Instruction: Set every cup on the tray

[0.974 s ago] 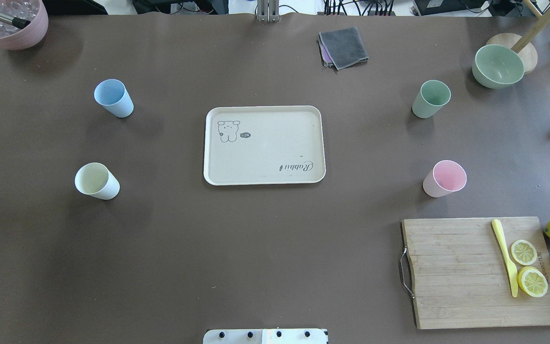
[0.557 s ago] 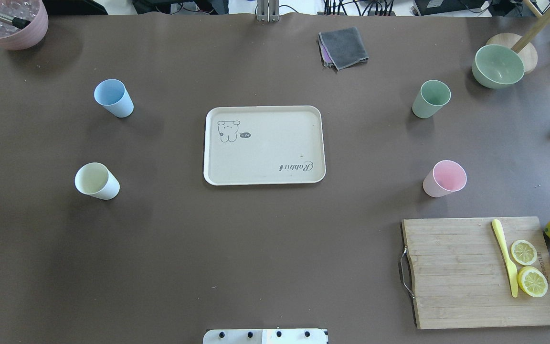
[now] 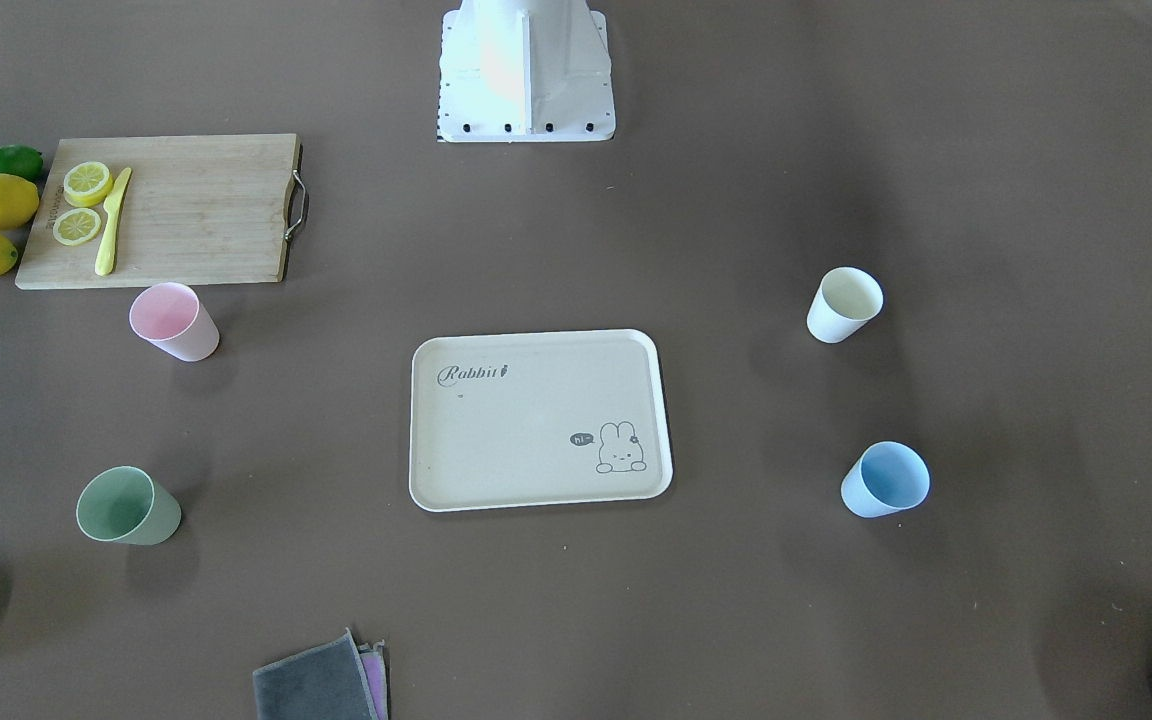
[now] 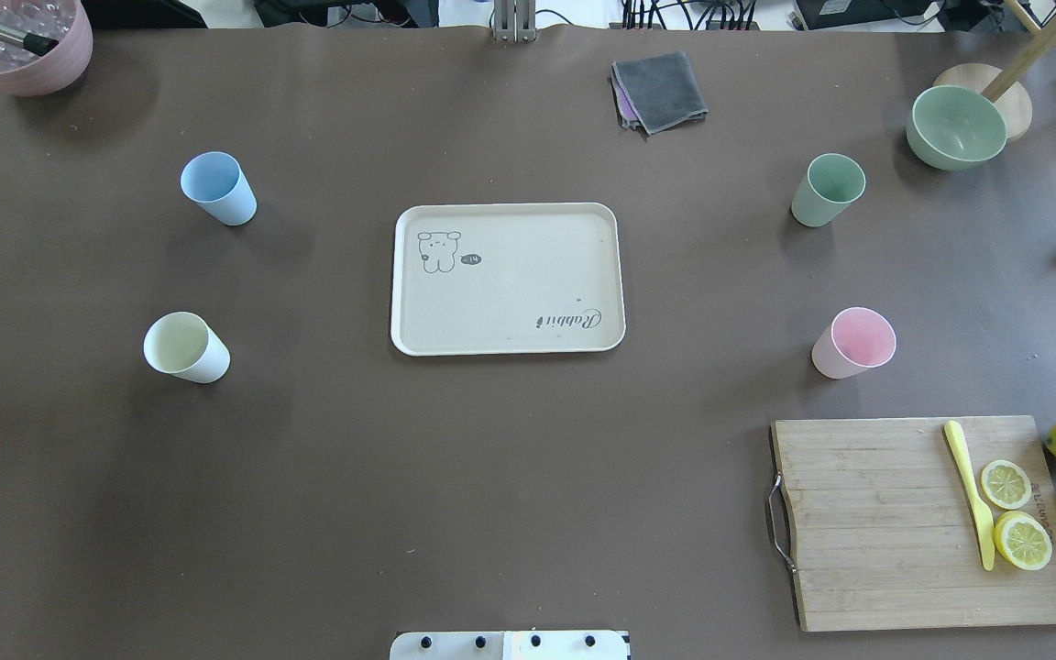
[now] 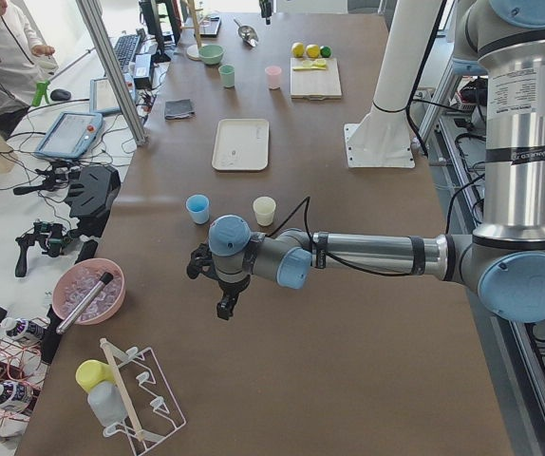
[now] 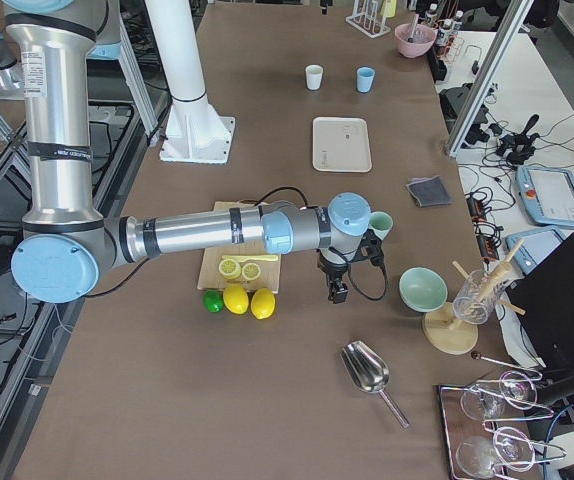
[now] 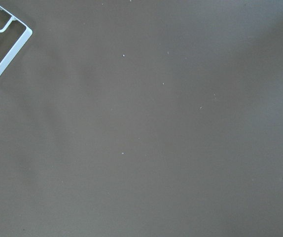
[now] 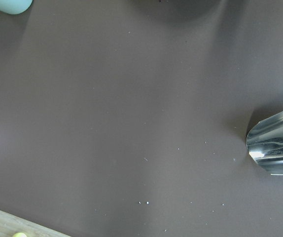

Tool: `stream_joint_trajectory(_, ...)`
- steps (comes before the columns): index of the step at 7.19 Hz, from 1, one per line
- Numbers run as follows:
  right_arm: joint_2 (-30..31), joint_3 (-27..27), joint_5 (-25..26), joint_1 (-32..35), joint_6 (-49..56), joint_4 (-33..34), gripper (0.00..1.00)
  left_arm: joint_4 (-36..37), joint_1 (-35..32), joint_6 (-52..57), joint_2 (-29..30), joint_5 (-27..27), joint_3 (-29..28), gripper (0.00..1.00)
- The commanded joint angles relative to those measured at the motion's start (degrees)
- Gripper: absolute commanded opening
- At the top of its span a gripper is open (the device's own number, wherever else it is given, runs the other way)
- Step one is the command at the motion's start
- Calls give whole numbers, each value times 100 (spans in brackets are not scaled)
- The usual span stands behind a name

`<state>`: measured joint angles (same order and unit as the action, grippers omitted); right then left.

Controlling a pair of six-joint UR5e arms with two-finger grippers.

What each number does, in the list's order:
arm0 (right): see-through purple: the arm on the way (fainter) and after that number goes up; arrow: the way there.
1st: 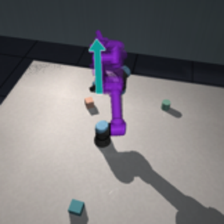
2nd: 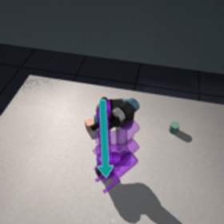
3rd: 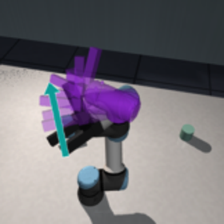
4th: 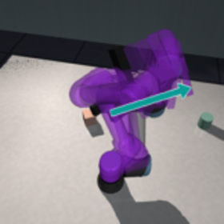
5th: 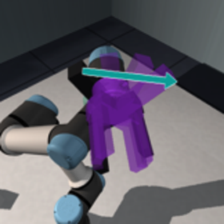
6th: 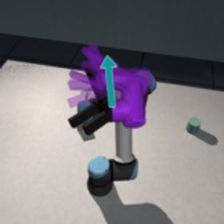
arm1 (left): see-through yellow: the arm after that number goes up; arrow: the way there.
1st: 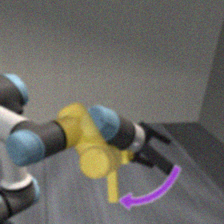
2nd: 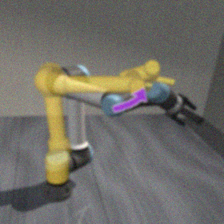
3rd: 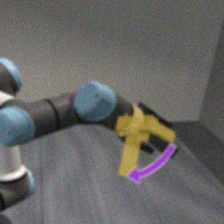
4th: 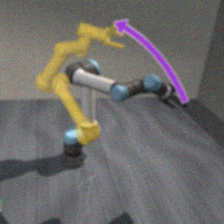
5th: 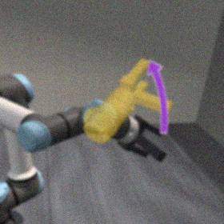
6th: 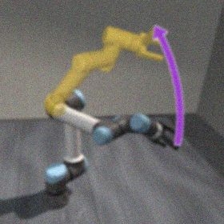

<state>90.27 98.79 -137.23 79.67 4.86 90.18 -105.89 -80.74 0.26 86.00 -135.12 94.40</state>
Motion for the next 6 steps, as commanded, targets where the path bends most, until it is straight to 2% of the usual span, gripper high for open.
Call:
stream_joint_trajectory(1,-123,70,39,13,7,9,100,-19,14,17,-22,-6,114,98)
stream_joint_trajectory(6,-62,176,-5,13,7,0,100,-19,41,26,-30,12,192,98)
